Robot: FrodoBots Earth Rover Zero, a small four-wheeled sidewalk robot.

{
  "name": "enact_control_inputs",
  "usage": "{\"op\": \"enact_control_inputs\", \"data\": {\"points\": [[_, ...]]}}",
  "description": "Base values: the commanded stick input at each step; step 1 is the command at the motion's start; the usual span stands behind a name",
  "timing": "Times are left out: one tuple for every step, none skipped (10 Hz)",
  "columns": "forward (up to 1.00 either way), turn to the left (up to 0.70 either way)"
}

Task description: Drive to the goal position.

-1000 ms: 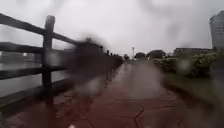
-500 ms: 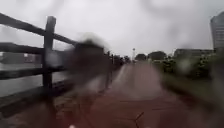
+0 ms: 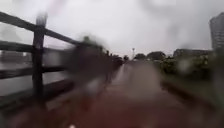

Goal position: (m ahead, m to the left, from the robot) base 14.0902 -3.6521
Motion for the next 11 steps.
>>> {"op": "enact_control_inputs", "data": {"points": [[1.0,0.0],[1.0,0.0],[1.0,0.0],[1.0,0.0],[1.0,-0.14],[1.0,-0.08],[1.0,-0.02],[1.0,0.0],[1.0,0.0],[1.0,0.0],[1.0,0.0]]}}
